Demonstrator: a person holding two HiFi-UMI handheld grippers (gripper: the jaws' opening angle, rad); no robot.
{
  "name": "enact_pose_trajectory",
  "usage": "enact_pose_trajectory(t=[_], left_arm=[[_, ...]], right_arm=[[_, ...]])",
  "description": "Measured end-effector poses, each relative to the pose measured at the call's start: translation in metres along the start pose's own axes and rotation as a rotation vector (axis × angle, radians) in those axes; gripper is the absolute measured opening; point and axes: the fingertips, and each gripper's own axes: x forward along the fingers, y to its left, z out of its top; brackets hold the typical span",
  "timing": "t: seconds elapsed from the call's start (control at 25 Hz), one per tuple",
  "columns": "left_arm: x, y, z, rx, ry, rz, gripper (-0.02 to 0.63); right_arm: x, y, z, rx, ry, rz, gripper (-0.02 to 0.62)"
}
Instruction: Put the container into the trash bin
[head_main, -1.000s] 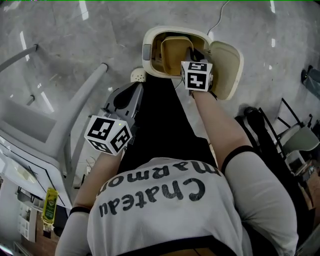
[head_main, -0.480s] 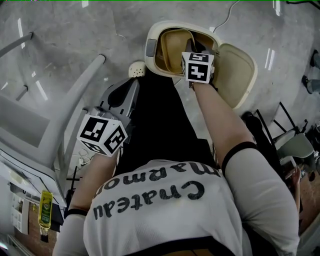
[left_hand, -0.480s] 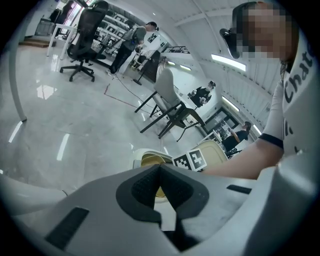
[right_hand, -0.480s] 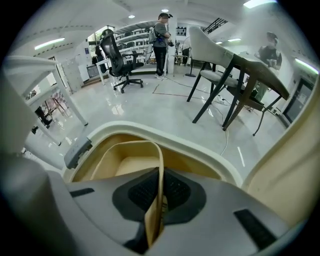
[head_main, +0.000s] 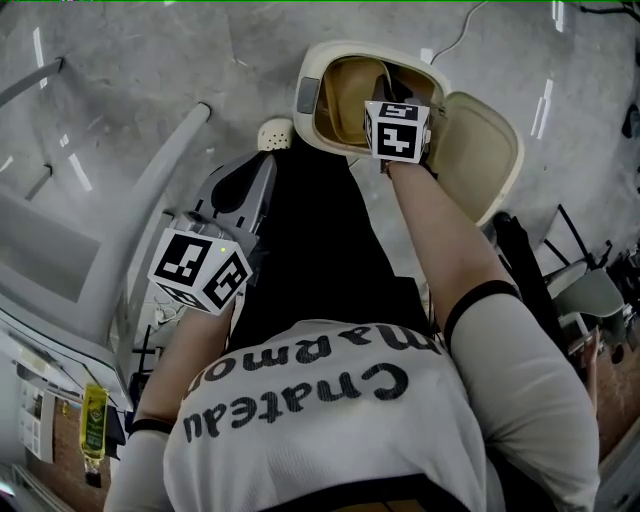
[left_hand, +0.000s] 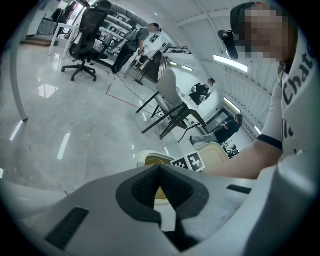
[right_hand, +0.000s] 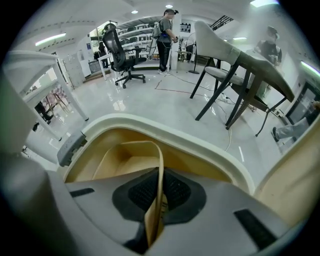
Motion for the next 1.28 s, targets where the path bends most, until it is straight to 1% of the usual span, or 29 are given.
enact_pose_trajectory(t=[0.24, 0.44, 0.52, 0.64, 0.76, 1.04, 1.16, 1.28], left_arm=[[0.006, 0.011, -0.001, -0.011, -0.005, 0.001, 0.023], [0.013, 0.022, -0.006, -0.021, -0.008, 0.001, 0.023], [0.017, 0.029, -0.006, -0.026, -0.02, 0.008, 0.023], [0.021, 0.042, -0.003, -0.023, -0.047, 0.026, 0.023], [0.024, 0.055, -0.002, -0.005, -0.067, 0.044, 0.023], [0.032, 0.082, -0.001, 0.032, -0.113, 0.082, 0.023], [0.039, 0.087, -0.005, 0.047, -0.12, 0.082, 0.023], [0.045, 0.089, -0.014, 0.06, -0.111, 0.077, 0.023]], right_arm=[[0.022, 0.002, -0.004, -0.031, 0.019, 0.007, 0.032], [0.044, 0.006, -0.019, -0.067, 0.082, 0.018, 0.032], [0.053, 0.008, -0.023, -0.083, 0.102, 0.026, 0.032], [0.068, 0.007, -0.022, -0.096, 0.094, 0.032, 0.032], [0.081, 0.009, -0.024, -0.16, 0.094, 0.045, 0.032], [0.104, 0.023, -0.045, -0.333, 0.127, 0.078, 0.032], [0.115, 0.025, -0.052, -0.361, 0.131, 0.088, 0.034], [0.124, 0.023, -0.059, -0.362, 0.142, 0.09, 0.034]])
